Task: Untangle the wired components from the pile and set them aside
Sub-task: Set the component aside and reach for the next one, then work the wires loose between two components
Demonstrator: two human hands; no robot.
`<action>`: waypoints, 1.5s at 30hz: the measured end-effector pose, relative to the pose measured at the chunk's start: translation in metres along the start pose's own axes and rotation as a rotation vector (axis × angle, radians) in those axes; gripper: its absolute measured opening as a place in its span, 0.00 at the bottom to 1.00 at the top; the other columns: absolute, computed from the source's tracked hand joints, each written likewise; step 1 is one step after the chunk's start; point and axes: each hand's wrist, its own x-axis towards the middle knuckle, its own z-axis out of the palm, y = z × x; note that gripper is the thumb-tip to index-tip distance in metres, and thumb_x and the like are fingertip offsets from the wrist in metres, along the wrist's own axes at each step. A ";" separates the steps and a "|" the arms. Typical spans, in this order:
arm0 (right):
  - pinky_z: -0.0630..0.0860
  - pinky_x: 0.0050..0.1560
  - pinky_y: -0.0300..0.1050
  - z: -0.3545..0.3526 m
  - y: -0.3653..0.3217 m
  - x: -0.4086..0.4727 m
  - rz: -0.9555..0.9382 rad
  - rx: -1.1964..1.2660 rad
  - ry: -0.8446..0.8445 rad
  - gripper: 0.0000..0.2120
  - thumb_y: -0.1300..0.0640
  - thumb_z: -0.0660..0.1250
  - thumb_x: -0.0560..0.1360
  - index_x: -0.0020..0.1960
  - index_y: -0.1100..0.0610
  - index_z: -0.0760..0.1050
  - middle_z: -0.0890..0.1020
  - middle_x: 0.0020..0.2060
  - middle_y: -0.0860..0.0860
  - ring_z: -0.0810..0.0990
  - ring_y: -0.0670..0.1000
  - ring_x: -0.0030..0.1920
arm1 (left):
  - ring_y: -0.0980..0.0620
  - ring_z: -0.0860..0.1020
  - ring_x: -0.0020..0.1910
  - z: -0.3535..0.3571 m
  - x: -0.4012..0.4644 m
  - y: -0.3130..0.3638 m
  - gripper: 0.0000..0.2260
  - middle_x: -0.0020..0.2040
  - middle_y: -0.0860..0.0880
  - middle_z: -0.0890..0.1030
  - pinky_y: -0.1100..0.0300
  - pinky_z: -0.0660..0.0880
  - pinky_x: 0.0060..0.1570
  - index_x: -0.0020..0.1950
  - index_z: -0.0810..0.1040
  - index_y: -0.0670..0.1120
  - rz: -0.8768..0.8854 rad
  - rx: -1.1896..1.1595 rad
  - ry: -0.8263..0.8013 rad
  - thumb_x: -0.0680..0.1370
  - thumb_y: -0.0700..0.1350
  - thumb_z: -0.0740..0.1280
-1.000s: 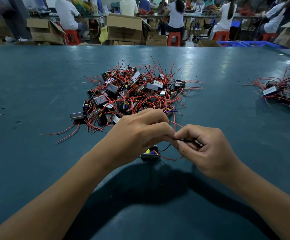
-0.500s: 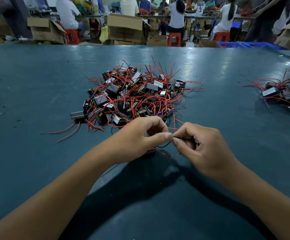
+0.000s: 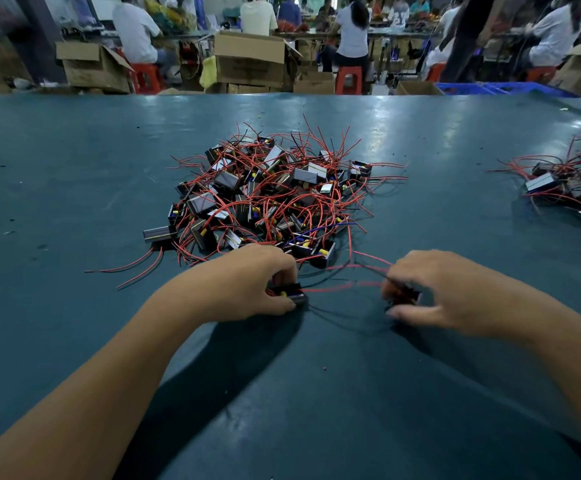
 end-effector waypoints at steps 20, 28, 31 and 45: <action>0.65 0.45 0.42 0.007 -0.018 0.002 0.160 0.111 0.378 0.17 0.33 0.65 0.71 0.41 0.47 0.77 0.79 0.35 0.41 0.75 0.46 0.41 | 0.53 0.79 0.35 0.014 0.006 0.037 0.09 0.36 0.49 0.84 0.56 0.76 0.40 0.49 0.81 0.39 -0.135 -0.919 0.153 0.76 0.45 0.73; 0.70 0.34 0.45 0.022 -0.031 0.015 0.309 0.741 0.373 0.23 0.28 0.64 0.70 0.44 0.48 0.78 0.80 0.30 0.53 0.72 0.45 0.28 | 0.48 0.79 0.39 0.034 0.016 0.059 0.17 0.39 0.42 0.82 0.56 0.76 0.40 0.47 0.76 0.41 -0.082 -1.162 0.232 0.67 0.50 0.76; 0.68 0.35 0.52 0.025 -0.032 0.019 0.320 0.817 0.340 0.26 0.28 0.69 0.66 0.46 0.50 0.79 0.80 0.33 0.58 0.70 0.49 0.31 | 0.46 0.79 0.40 0.040 0.019 0.063 0.19 0.40 0.41 0.81 0.56 0.77 0.37 0.48 0.76 0.40 -0.048 -1.151 0.273 0.66 0.50 0.77; 0.74 0.37 0.47 -0.076 0.083 -0.006 0.726 -0.106 0.016 0.21 0.39 0.72 0.71 0.34 0.57 0.80 0.81 0.30 0.54 0.80 0.54 0.34 | 0.52 0.81 0.36 0.043 0.024 0.049 0.11 0.40 0.46 0.82 0.56 0.81 0.37 0.49 0.79 0.42 -0.011 -0.919 0.277 0.77 0.50 0.69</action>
